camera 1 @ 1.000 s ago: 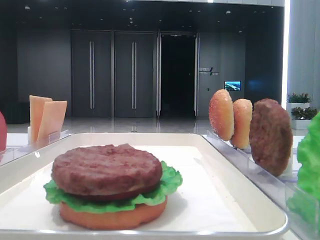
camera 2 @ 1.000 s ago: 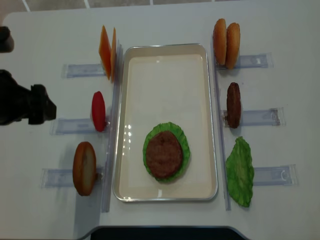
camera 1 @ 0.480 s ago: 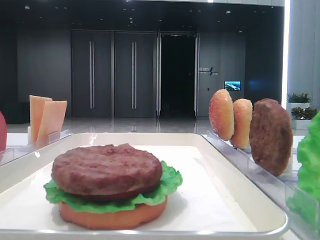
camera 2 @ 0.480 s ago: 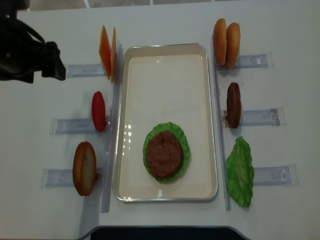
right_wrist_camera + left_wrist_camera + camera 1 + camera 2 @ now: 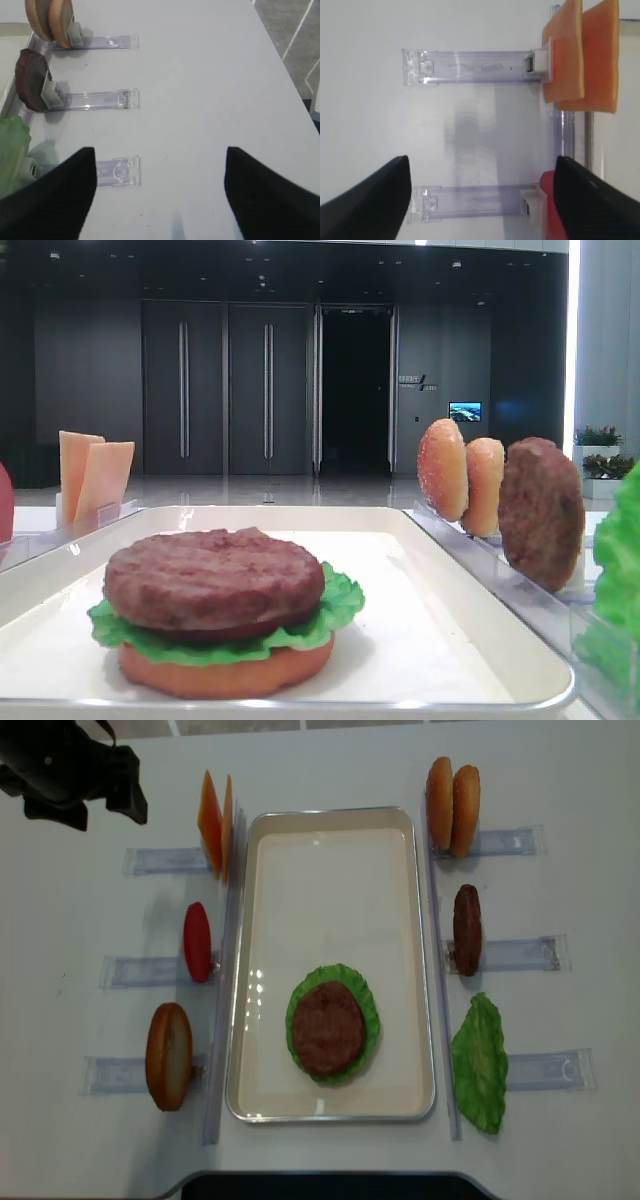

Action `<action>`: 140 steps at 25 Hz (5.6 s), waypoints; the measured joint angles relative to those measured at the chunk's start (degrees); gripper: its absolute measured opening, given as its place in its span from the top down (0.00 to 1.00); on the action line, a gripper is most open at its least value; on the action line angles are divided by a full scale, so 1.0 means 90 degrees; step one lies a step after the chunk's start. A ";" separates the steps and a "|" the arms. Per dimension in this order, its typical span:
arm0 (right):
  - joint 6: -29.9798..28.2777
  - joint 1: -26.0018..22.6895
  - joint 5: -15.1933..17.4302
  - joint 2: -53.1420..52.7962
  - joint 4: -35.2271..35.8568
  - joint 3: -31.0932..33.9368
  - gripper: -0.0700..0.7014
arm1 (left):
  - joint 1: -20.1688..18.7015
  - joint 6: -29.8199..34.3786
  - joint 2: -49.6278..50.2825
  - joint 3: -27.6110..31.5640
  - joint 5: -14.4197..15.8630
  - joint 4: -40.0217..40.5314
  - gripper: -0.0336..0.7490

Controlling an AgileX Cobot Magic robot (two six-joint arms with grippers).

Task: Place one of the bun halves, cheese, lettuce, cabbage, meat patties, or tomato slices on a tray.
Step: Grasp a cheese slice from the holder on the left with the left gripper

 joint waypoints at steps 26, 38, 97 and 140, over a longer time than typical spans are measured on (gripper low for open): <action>0.0000 0.0000 0.0000 0.0000 0.0000 0.0000 0.22 | -0.0428 0.0531 0.1757 -0.1795 0.0799 -0.0460 0.07; 0.0000 0.0000 0.0000 0.0000 0.0000 0.0000 0.22 | -0.0873 -0.0463 0.1757 -0.1802 0.0575 -0.0476 0.07; 0.0000 0.0000 0.0000 0.0000 0.0000 0.0000 0.22 | -0.1431 -0.0984 0.2125 -0.1802 -0.0216 -0.0625 0.22; 0.0000 0.0000 0.0000 0.0000 0.0000 0.0000 0.22 | -0.1431 -0.1031 0.2535 -0.1812 -0.0257 0.0089 0.88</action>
